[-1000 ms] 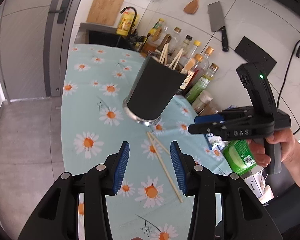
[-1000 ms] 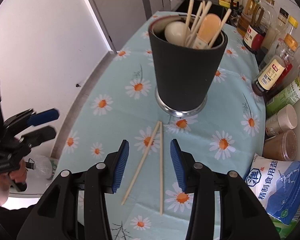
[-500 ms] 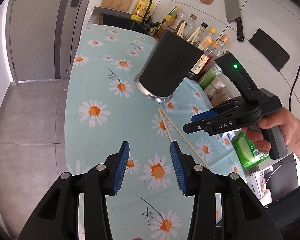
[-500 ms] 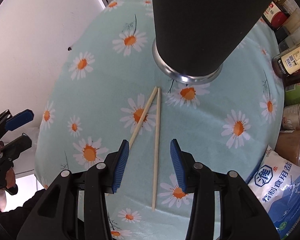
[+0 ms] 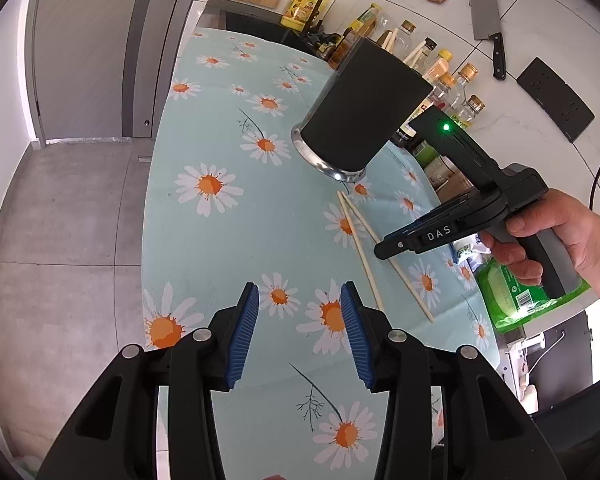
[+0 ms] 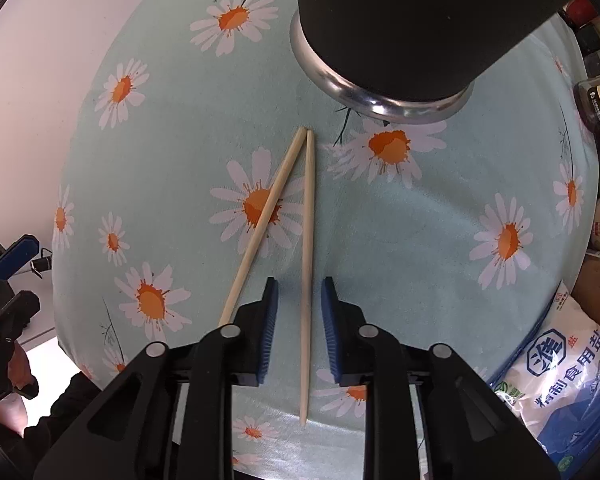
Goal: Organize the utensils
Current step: 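Move both open tools down to the two loose chopsticks on the cloth, then grasp a wooden chopstick with the right tool while the left tool grasps the other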
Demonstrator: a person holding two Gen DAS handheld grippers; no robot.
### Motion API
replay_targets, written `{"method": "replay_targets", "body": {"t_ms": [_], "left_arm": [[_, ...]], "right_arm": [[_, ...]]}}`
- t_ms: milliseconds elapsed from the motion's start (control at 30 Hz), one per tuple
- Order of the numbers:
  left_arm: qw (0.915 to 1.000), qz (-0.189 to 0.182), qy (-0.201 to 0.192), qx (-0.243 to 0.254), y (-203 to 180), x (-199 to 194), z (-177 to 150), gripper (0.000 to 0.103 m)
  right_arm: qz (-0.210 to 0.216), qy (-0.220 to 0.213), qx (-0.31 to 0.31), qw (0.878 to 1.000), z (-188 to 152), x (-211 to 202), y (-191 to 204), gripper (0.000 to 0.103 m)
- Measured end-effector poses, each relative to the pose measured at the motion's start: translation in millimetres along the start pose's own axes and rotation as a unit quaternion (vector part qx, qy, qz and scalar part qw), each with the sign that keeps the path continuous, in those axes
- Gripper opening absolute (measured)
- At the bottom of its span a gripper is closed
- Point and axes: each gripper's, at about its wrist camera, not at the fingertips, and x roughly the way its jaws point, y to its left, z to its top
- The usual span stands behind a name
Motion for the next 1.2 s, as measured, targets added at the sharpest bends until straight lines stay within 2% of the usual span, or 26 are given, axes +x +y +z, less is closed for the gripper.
{"method": "replay_targets", "body": {"t_ms": [67, 133, 400, 633, 833, 1033, 1200], "left_arm": [[1.0, 0.0, 0.001, -0.001, 1, 1, 0, 0.041], [1.0, -0.002, 0.003, 0.0, 1, 1, 0, 0.041], [0.9997, -0.007, 0.017, 0.018, -2, 8, 6, 0.041], [0.9983, -0.021, 0.03, 0.045, -6, 16, 15, 0.041], [0.9952, -0.038, 0.058, 0.069, -12, 32, 25, 0.041], [0.9919, -0.051, 0.085, 0.08, -20, 53, 31, 0.041], [0.9893, -0.047, 0.115, 0.076, -30, 73, 36, 0.041]], "right_arm": [[-0.02, -0.001, 0.0, 1.0, 0, 0, 3, 0.01], [-0.033, -0.004, -0.001, 0.999, 1, 2, 7, 0.006], [-0.008, -0.008, 0.031, 0.999, -7, -1, -9, 0.006], [0.008, -0.028, 0.072, 0.997, -46, -19, -22, 0.006], [0.02, -0.046, 0.122, 0.991, -76, -38, -33, 0.006], [0.012, -0.082, 0.154, 0.985, -109, -60, -35, 0.006], [0.027, -0.131, 0.149, 0.98, -132, -77, -24, 0.006]]}}
